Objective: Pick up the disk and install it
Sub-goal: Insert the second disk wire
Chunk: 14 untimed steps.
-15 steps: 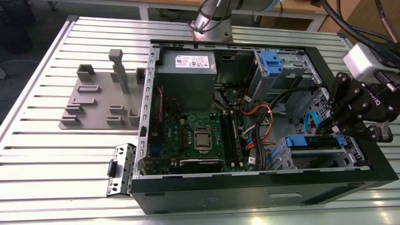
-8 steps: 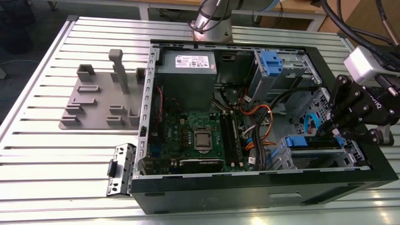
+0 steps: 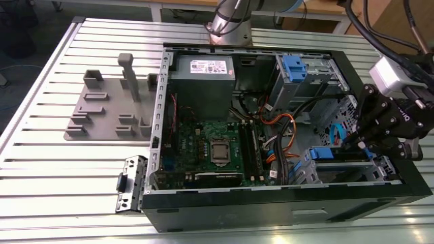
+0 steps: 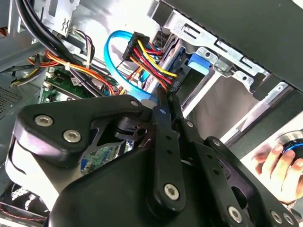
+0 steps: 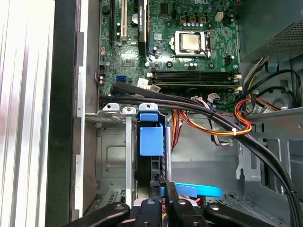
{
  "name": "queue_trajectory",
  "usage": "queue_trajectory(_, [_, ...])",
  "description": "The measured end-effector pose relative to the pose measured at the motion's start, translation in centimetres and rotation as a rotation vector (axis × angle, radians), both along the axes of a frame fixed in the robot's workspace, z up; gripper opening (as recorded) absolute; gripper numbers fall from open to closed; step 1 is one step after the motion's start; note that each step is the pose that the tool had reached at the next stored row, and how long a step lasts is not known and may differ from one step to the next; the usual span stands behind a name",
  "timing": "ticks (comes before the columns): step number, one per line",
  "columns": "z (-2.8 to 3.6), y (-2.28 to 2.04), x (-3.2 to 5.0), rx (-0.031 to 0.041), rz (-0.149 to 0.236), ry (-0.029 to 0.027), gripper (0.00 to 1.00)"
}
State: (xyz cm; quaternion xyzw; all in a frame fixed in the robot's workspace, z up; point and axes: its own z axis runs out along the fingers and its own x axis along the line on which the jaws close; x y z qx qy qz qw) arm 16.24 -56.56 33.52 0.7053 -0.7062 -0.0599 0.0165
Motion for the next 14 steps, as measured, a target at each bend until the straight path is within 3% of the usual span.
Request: queue_trajectory(14, [-0.54, -0.06, 0.00, 0.0002, 0.000, 0.0000, 0.16])
